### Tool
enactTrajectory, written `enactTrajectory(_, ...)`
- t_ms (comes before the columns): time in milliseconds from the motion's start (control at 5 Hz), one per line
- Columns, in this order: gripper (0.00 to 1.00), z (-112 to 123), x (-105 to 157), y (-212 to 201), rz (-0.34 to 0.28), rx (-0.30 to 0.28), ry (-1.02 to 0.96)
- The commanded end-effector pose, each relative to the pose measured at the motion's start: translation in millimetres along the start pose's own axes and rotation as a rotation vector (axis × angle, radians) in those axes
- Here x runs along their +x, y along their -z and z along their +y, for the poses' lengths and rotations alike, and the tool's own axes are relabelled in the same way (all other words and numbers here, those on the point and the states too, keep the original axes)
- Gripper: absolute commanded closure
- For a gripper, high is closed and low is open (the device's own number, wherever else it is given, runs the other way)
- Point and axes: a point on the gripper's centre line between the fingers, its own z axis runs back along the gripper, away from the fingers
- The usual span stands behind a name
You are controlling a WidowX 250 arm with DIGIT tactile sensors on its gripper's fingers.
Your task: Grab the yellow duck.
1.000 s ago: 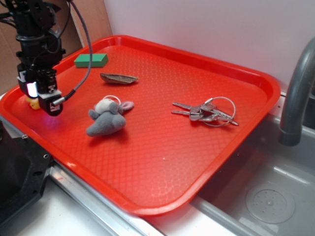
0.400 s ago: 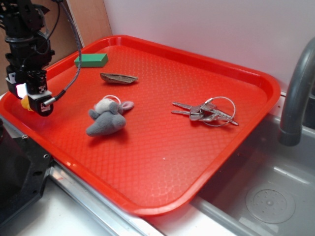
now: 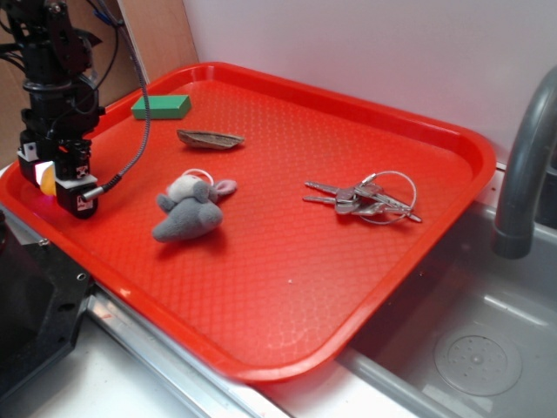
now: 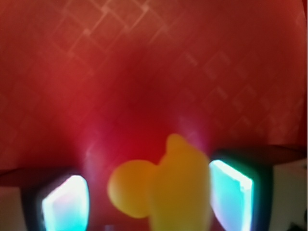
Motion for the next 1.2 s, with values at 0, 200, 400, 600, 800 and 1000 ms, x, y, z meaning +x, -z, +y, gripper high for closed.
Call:
enactTrajectory(0, 1.0, -3, 2, 4, -0.029, 0.012, -0.037)
enactTrajectory(200, 1.0, -11, 0, -35, -0.06, 0.029, -0.047)
enactTrajectory(400, 1.0, -41, -8, -87, -0.128, -0.02, -0.173)
enactTrajectory(600, 1.0, -68, -38, -132, -0.204, -0.008, -0.285)
enactTrajectory(800, 1.0, -83, -76, -175, -0.288, -0.084, -0.237)
enactTrajectory(1000, 1.0, -75, -83, -224, -0.295, -0.068, -0.26)
